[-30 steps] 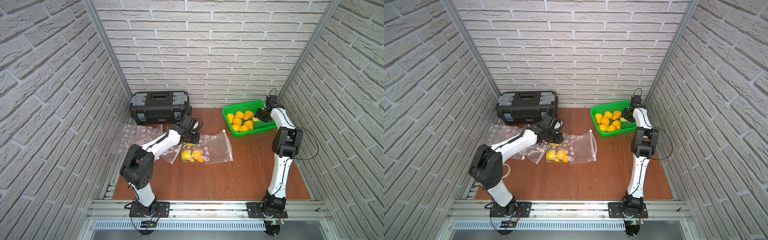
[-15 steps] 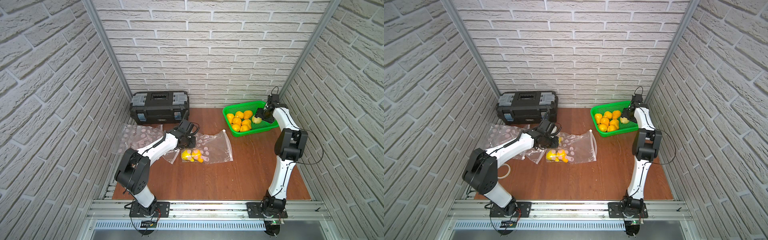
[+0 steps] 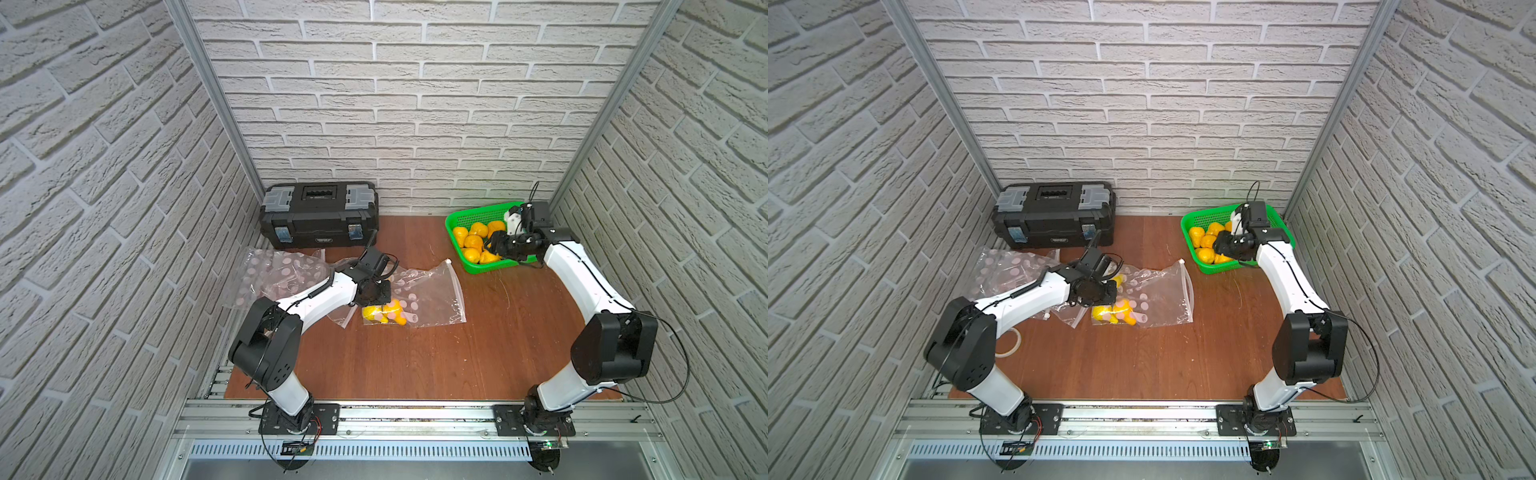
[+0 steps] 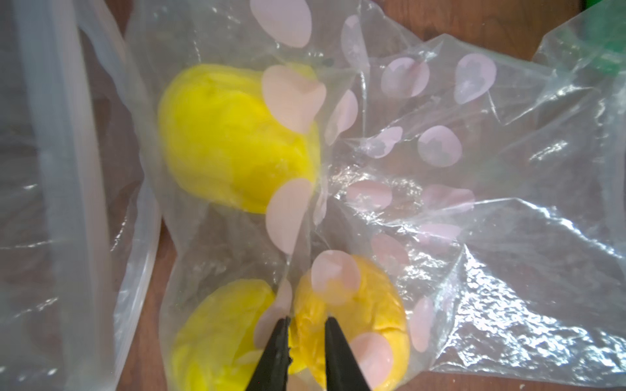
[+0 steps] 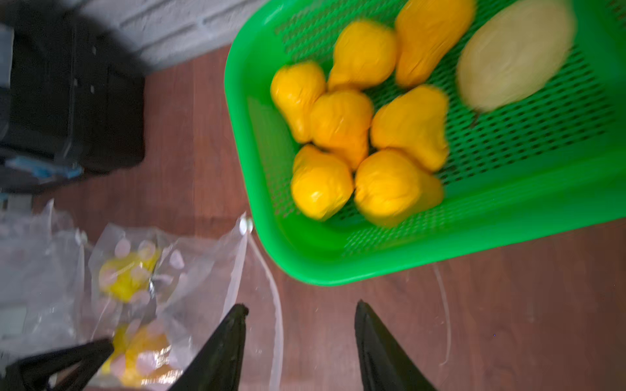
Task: Open the zip-top bag and take out the pear
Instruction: Pick up the pear from the zipper food storage bag.
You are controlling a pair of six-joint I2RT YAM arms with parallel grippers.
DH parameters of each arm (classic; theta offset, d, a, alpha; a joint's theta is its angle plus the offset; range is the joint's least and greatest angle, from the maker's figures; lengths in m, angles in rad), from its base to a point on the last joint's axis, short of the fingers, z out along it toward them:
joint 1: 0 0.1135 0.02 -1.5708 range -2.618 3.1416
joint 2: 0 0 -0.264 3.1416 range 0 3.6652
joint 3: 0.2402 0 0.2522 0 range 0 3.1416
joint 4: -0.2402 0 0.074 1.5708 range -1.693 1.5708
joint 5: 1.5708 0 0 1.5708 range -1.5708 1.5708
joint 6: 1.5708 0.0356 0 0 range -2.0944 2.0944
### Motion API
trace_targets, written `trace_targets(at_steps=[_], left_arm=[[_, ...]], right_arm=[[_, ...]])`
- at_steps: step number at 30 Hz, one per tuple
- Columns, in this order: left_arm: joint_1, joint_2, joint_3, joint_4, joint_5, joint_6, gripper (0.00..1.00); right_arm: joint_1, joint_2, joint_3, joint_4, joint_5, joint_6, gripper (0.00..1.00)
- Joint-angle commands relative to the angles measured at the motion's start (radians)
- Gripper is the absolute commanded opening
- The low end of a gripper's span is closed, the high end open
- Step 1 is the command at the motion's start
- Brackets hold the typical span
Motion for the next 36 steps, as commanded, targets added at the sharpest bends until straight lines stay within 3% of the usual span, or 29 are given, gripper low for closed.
trace_targets(at_steps=[1, 11, 18, 25, 36], left_arm=[[-0.015, 0.035, -0.018, 0.014, 0.001, -0.022, 0.22], [-0.045, 0.097, -0.099, 0.071, 0.001, -0.044, 0.15], [-0.055, 0.147, -0.098, 0.096, 0.008, -0.031, 0.12], [-0.060, 0.166, -0.097, 0.119, 0.005, -0.037, 0.00], [-0.070, 0.204, -0.120, 0.206, 0.006, -0.089, 0.00]], right_arm=[[0.040, -0.057, -0.111, -0.001, -0.096, 0.004, 0.47], [0.107, -0.139, -0.375, 0.064, -0.213, 0.013, 0.34], [0.150, -0.091, -0.424, 0.164, -0.309, 0.032, 0.27], [0.230, -0.021, -0.463, 0.307, -0.440, 0.122, 0.22], [0.422, 0.085, -0.599, 0.661, -0.513, 0.333, 0.22]])
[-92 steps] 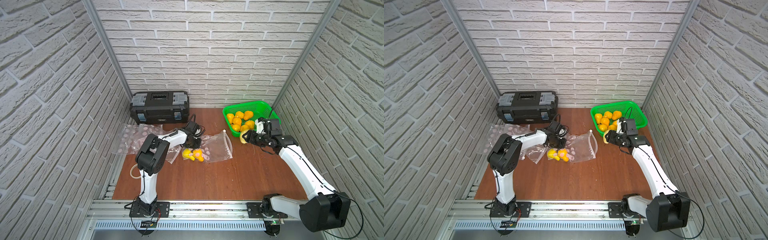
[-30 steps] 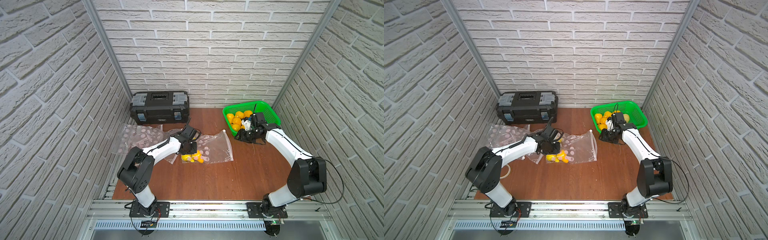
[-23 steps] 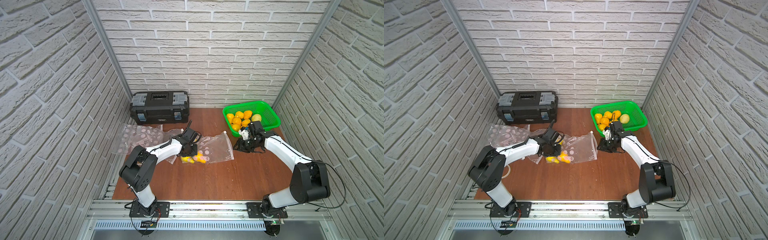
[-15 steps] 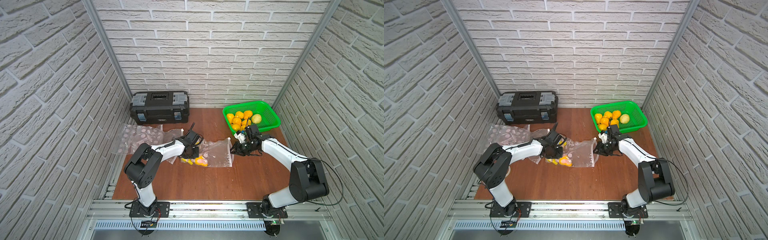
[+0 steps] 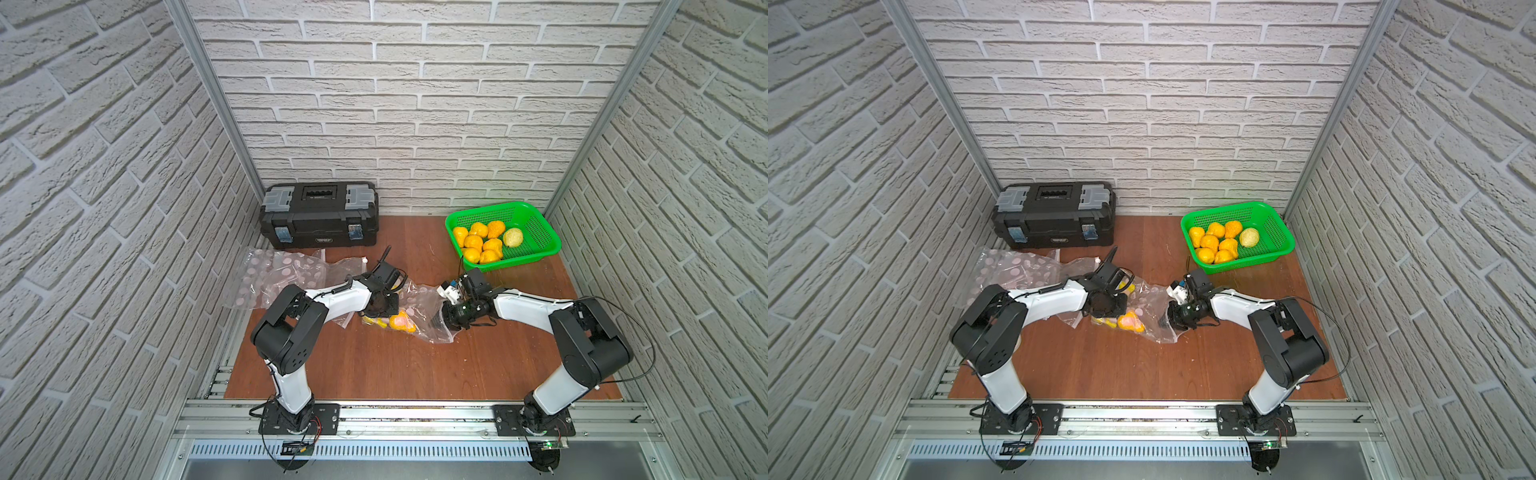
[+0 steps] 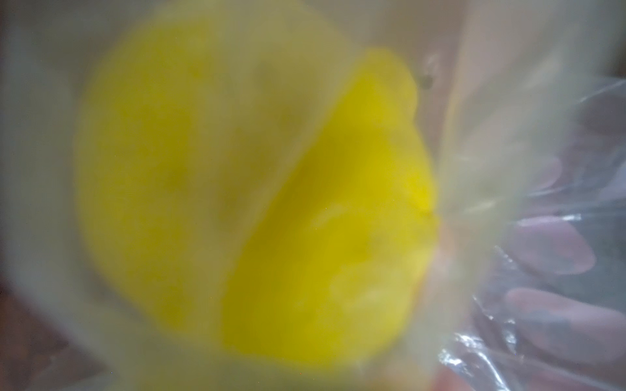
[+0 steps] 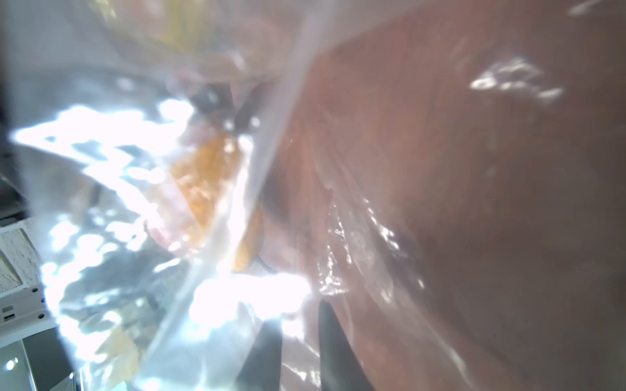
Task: Open the zip-top bag and take out the pear
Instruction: Pick up the pear from the zipper food storage bag.
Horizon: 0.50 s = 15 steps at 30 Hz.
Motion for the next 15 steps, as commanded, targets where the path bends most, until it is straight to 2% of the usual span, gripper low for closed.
trace_targets(at_steps=[1, 5, 10, 13, 15], left_arm=[[-0.009, 0.064, -0.046, 0.049, 0.006, -0.035, 0.00], [-0.023, 0.077, -0.044, 0.065, 0.013, -0.040, 0.00], [-0.030, 0.089, -0.044, 0.074, 0.018, -0.036, 0.00], [-0.032, 0.081, -0.050, 0.086, 0.020, -0.026, 0.00], [-0.032, 0.064, -0.055, 0.091, 0.015, -0.017, 0.00]], right_arm=[[0.048, 0.027, -0.015, 0.208, -0.053, 0.102, 0.23], [0.102, 0.050, -0.037, 0.376, -0.035, 0.162, 0.27], [0.136, 0.016, -0.083, 0.522, 0.151, 0.181, 0.29], [0.136, -0.004, -0.106, 0.488, 0.328, 0.216, 0.24], [0.136, 0.002, -0.109, 0.517, 0.355, 0.249, 0.21]])
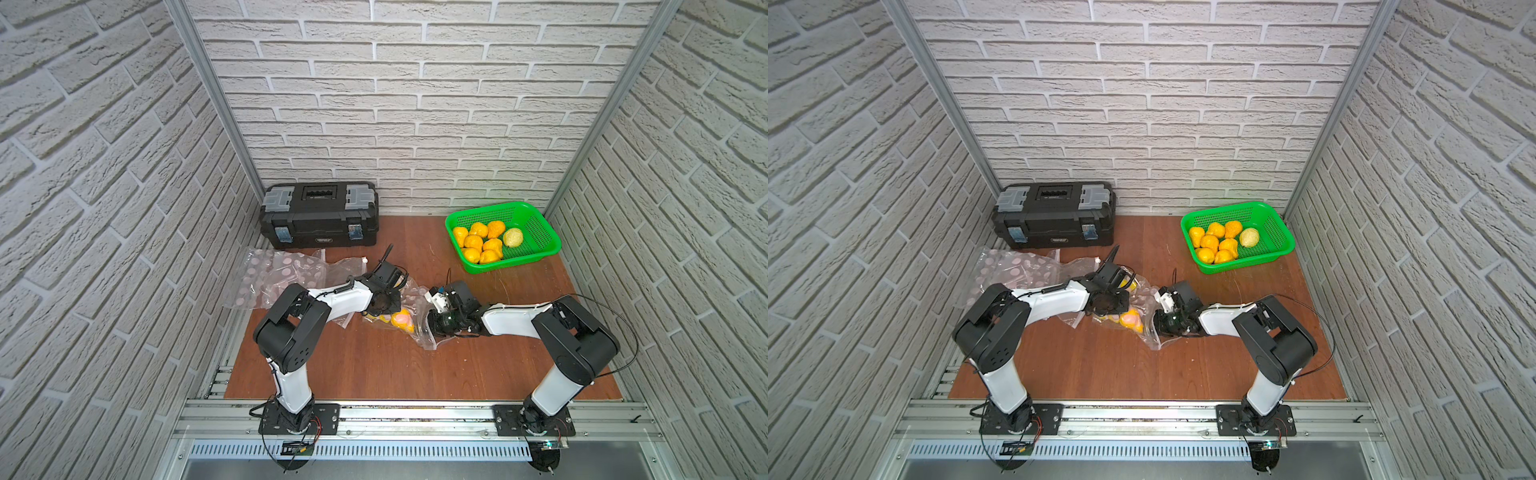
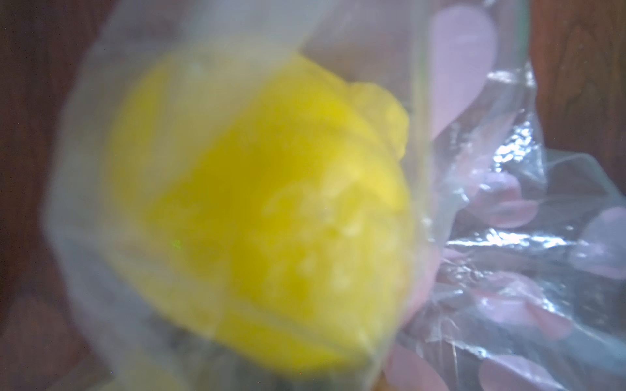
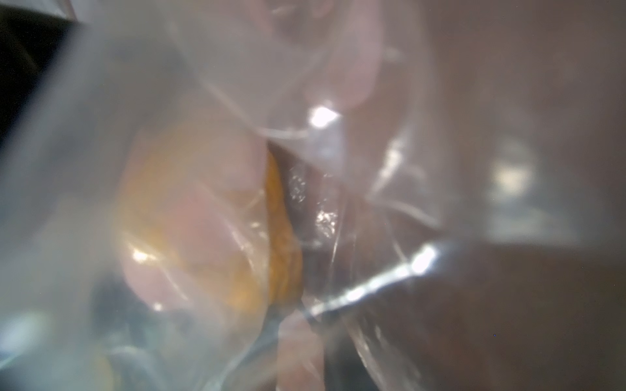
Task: Open the zip-top bag and take out the pear
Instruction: Pick up the pear from the zipper food storage bag.
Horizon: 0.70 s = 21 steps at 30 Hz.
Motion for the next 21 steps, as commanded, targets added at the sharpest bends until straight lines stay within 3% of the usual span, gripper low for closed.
trace_targets(at_steps=[1, 6, 8, 11, 16, 21], left_arm=[[-0.023, 0.040, -0.051, 0.009, 0.041, 0.007, 0.00], [-0.023, 0.027, -0.046, 0.002, 0.040, 0.030, 0.00], [-0.023, 0.029, -0.051, 0.009, 0.039, 0.024, 0.00], [-0.024, 0.041, -0.047, 0.009, 0.040, 0.015, 0.00], [-0.022, 0.041, -0.055, 0.016, 0.022, -0.008, 0.00], [-0.022, 0.051, -0.056, 0.022, 0.023, -0.018, 0.00]], right_arm=[[0.005, -0.011, 0.008, 0.164, 0.169, 0.074, 0.20], [0.007, 0.035, 0.048, 0.153, 0.210, 0.075, 0.17], [0.007, 0.109, 0.120, 0.153, 0.082, 0.045, 0.18], [0.007, 0.151, 0.118, 0.314, -0.083, 0.101, 0.18], [0.014, 0.081, 0.073, 0.334, -0.166, 0.096, 0.27], [0.031, -0.025, 0.055, 0.214, -0.142, 0.012, 0.37]])
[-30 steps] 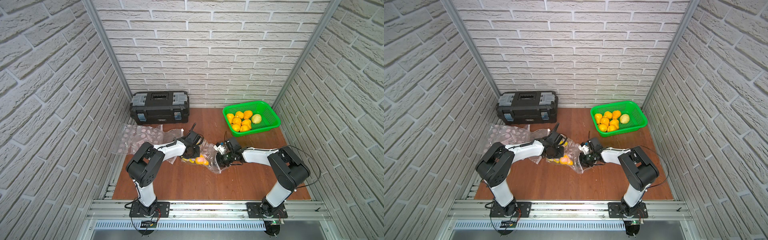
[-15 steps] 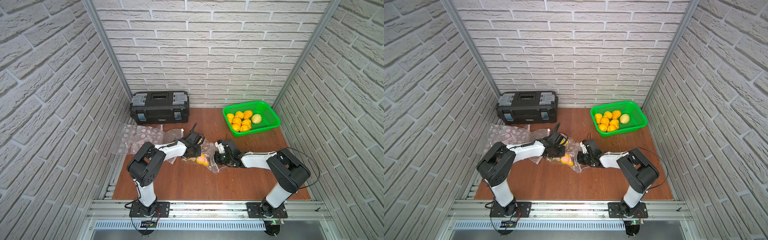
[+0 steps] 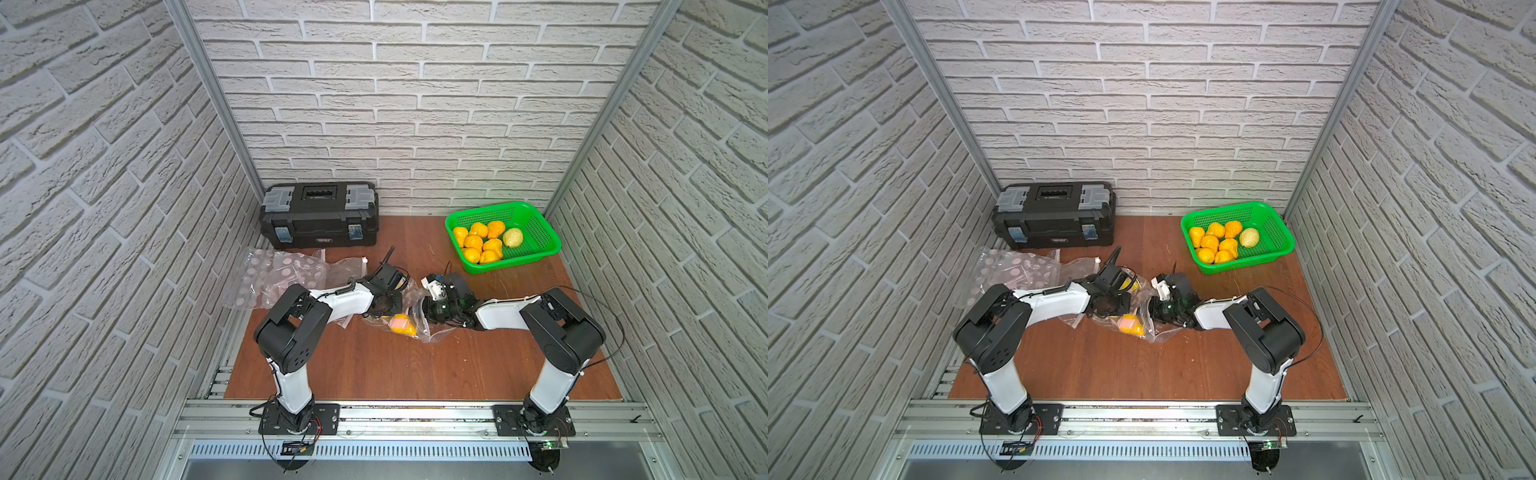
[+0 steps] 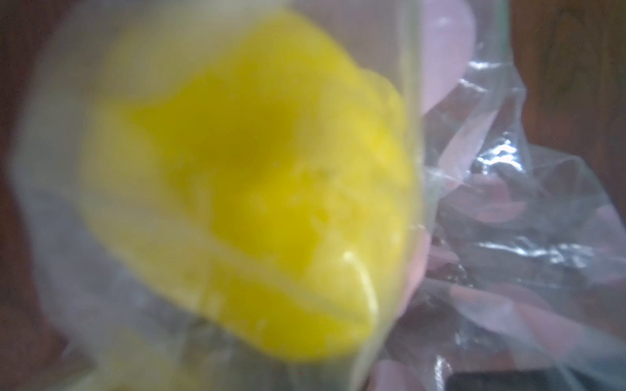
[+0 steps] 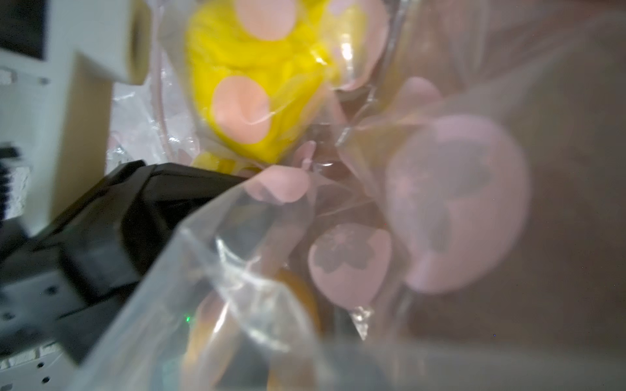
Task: Open the zip-top bag and take out the pear
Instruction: Pick up the pear from the zipper food storage bag.
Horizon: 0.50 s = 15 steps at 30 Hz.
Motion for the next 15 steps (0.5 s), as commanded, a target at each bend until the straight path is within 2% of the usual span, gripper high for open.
trace_targets(at_steps=[1, 5, 10, 12, 15], left_arm=[[-0.009, 0.052, -0.040, -0.009, 0.015, -0.020, 0.00], [-0.009, 0.057, -0.037, -0.005, 0.020, -0.024, 0.00], [-0.011, 0.060, -0.036, -0.004, 0.020, -0.026, 0.00], [-0.011, 0.052, -0.039, -0.005, 0.016, -0.028, 0.00], [-0.009, 0.033, -0.041, -0.011, 0.008, -0.030, 0.00]], right_arm=[[0.045, -0.101, -0.002, -0.027, -0.071, -0.081, 0.39], [0.097, -0.111, 0.061, -0.231, -0.010, -0.217, 0.43], [0.132, -0.081, 0.101, -0.409, 0.149, -0.323, 0.44], [0.143, -0.077, 0.102, -0.423, 0.169, -0.359, 0.51], [0.160, -0.081, 0.078, -0.367, 0.121, -0.380, 0.62]])
